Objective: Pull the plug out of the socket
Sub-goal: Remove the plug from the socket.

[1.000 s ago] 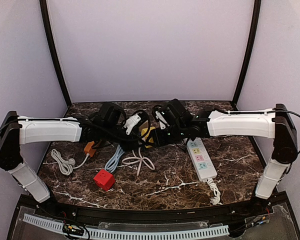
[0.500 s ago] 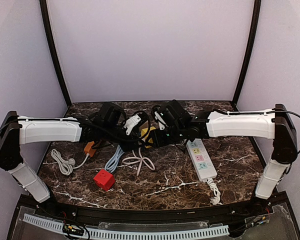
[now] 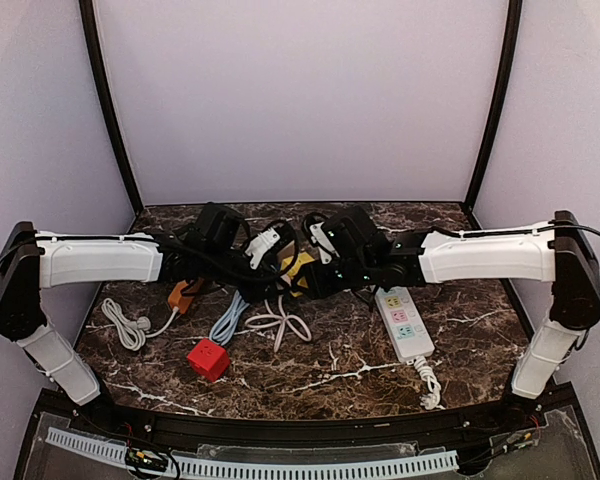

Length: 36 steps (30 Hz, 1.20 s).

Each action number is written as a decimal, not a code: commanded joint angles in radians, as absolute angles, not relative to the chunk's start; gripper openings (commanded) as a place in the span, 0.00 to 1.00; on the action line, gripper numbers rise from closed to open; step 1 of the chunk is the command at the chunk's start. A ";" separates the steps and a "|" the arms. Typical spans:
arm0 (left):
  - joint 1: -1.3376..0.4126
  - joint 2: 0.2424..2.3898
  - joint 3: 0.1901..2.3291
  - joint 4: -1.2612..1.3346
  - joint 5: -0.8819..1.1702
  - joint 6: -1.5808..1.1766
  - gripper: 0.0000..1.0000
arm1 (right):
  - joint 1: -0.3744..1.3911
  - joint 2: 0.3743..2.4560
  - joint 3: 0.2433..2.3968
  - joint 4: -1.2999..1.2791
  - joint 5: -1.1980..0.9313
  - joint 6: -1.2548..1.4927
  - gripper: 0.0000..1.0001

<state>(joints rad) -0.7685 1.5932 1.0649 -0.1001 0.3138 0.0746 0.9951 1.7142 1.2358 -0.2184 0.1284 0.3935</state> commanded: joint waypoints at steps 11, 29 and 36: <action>-0.802 1.559 1.031 -0.040 0.267 0.092 0.01 | 0.976 1.779 1.373 -0.488 0.378 0.632 0.00; -0.768 1.573 1.072 -0.082 0.357 0.090 0.01 | 0.978 1.640 1.160 -0.160 0.153 0.392 0.00; -0.747 1.599 1.103 -0.110 0.484 0.087 0.01 | 1.008 1.585 1.109 -0.126 0.114 0.273 0.00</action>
